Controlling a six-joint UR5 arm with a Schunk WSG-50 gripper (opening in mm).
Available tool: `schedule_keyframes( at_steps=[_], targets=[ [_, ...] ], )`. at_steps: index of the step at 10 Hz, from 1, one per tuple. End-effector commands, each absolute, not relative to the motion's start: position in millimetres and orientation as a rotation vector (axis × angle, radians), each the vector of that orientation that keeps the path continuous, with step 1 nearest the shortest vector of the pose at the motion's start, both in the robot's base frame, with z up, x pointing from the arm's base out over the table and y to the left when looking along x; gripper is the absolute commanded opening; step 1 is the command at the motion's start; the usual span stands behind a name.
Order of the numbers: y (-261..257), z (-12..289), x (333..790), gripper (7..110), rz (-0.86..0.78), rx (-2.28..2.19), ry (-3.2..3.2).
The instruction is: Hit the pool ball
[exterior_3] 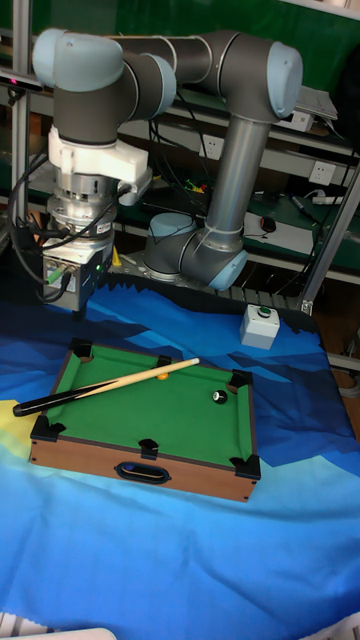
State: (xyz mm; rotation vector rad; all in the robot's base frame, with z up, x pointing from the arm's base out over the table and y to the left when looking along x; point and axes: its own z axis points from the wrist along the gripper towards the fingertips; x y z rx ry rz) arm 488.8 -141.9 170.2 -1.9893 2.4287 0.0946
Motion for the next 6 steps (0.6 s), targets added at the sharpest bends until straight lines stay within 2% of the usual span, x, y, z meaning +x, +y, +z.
schedule_keyframes(
  at_steps=[1, 6],
  targets=[
    [-141.8, 171.8, 484.4, 7, 0.114, -1.970, 2.460],
    [-149.6, 171.2, 493.6, 7, 0.040, -2.006, 2.420]
  ],
)
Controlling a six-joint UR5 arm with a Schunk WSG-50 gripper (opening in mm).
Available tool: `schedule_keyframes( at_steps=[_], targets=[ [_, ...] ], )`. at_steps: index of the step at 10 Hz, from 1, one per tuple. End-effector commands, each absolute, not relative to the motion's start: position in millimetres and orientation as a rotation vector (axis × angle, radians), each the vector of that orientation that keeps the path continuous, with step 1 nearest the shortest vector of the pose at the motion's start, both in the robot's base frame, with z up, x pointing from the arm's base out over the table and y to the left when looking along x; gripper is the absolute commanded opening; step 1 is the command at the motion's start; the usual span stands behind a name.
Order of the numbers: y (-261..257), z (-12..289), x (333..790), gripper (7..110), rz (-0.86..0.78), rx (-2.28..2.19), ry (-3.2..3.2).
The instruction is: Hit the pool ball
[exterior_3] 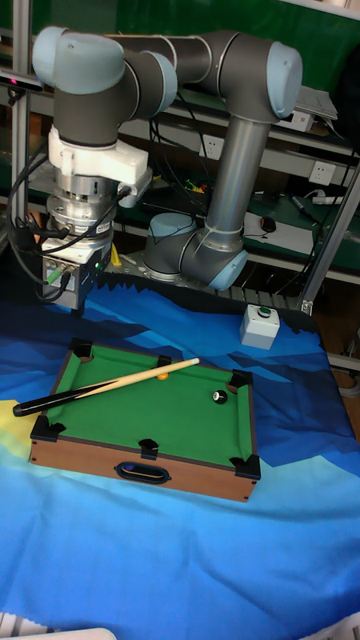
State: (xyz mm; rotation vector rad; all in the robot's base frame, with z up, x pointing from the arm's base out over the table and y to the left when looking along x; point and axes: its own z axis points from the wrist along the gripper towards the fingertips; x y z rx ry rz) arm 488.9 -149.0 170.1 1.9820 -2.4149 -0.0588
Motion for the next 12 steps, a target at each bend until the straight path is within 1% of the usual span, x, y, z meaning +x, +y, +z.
schedule_keyframes(
  at_steps=[1, 2, 3, 9, 12],
  targets=[
    [-150, 171, 495, 7, -0.031, 2.007, -2.416],
    [-152, 171, 497, 7, -0.016, 2.000, -2.424],
    [-154, 163, 502, 7, -0.002, 1.996, -2.434],
    [-158, 109, 536, 7, -0.006, 2.029, -2.456],
    [-163, 86, 559, 7, 0.062, 2.187, -2.324]
  ],
)
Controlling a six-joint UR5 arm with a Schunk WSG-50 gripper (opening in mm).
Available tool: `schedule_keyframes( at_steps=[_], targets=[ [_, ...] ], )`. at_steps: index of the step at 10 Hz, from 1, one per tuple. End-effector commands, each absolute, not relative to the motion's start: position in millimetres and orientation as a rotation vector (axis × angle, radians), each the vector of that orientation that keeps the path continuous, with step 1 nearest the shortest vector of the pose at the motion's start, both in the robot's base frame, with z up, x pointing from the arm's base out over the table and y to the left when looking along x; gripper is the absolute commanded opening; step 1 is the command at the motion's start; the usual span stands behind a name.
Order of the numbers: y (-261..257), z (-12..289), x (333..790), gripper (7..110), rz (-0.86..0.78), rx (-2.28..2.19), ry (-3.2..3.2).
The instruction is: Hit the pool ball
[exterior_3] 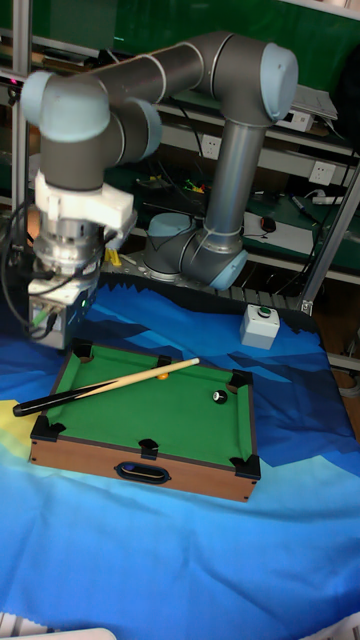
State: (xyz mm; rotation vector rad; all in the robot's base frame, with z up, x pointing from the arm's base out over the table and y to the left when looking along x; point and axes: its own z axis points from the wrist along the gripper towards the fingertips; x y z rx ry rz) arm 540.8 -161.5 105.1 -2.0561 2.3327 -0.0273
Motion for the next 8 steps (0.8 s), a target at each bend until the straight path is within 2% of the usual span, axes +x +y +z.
schedule_keyframes(
  at_steps=[1, 7, 8],
  targets=[
    [-162, 81, 564, 7, -0.066, -2.135, 2.231],
    [-137, 83, 595, 7, -0.199, -2.191, 2.116],
    [-132, 85, 596, 22, -0.188, -2.213, 2.072]
  ],
)
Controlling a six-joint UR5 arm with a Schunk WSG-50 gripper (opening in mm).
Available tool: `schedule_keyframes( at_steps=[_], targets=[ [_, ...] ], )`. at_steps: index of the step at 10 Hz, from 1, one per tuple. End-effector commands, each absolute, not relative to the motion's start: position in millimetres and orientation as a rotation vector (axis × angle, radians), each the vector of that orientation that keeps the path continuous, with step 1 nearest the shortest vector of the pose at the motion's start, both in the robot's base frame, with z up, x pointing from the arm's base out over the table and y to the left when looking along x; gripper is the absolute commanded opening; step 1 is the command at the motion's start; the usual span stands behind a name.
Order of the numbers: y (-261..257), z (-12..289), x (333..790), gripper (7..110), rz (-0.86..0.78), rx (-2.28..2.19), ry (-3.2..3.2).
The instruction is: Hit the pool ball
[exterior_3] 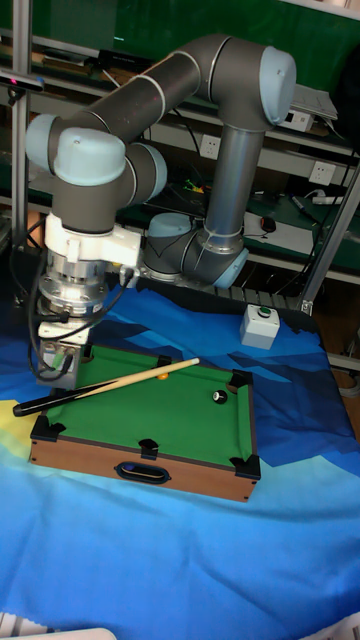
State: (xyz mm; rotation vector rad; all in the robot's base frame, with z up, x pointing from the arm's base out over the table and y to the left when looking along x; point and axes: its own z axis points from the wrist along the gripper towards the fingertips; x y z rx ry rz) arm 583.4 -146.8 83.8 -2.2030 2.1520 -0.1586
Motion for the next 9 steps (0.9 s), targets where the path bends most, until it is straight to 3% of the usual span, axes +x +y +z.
schedule_keyframes(
  at_steps=[1, 2, 3, 9],
  targets=[
    [-130.3, 88.0, 595.1, 22, -0.183, -2.240, 2.035],
    [-130.0, 89.9, 597.1, 22, -0.185, -2.280, 1.974],
    [-131.2, 90.8, 598.3, 66, -0.195, -2.323, 1.923],
    [-134.2, 90.3, 598.6, 66, -0.211, -2.521, 1.617]
  ],
)
